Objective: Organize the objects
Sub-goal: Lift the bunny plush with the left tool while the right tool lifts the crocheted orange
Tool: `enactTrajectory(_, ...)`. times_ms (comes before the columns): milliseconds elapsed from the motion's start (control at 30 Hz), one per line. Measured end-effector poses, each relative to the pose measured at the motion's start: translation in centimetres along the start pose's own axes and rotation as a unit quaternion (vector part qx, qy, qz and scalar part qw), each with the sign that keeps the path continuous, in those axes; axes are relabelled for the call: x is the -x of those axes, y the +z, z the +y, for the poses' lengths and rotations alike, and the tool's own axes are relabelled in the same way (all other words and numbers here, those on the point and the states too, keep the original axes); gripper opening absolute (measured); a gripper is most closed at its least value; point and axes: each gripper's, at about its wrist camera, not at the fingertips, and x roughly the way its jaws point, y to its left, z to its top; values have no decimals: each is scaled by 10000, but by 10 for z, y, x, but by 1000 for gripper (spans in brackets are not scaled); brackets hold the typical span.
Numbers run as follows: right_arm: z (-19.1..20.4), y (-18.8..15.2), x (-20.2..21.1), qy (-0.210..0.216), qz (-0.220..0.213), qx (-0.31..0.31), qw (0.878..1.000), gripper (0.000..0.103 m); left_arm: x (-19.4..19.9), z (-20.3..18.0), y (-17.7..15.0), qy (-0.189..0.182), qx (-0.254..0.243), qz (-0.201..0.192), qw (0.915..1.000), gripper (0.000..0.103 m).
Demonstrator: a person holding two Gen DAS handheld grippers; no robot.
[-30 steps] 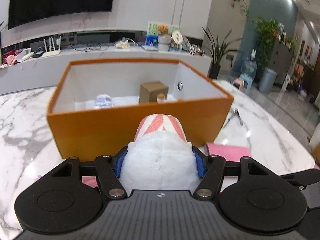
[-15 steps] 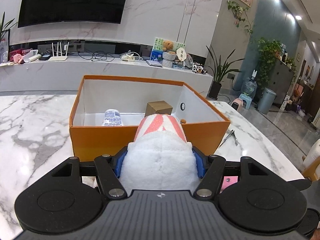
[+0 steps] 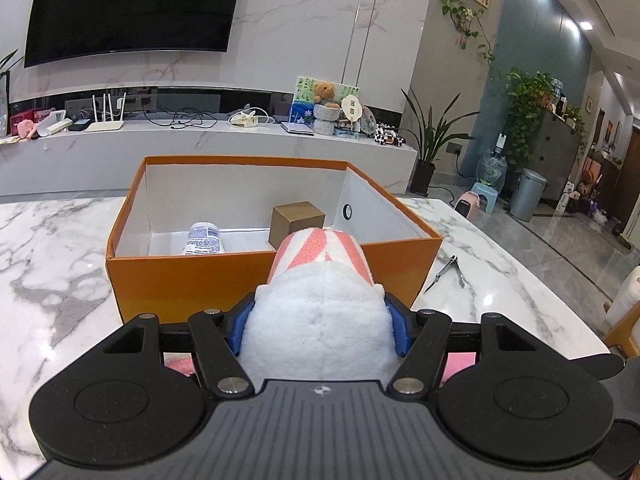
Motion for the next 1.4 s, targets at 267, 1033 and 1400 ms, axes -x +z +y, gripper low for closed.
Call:
enactTrajectory(267,-1,5,-1,-25,39,-101,9999,49,2,-5,2,38,100,-150,9998,75)
enactTrajectory(1033,4,12,-20,363,93,105,9992,49,6,10,4,99,231,-139,9996,75)
enactTrajectory(1400,4,11,-17,489,61,59,9988,49,2,5,4,103,186,-117,9997,75)
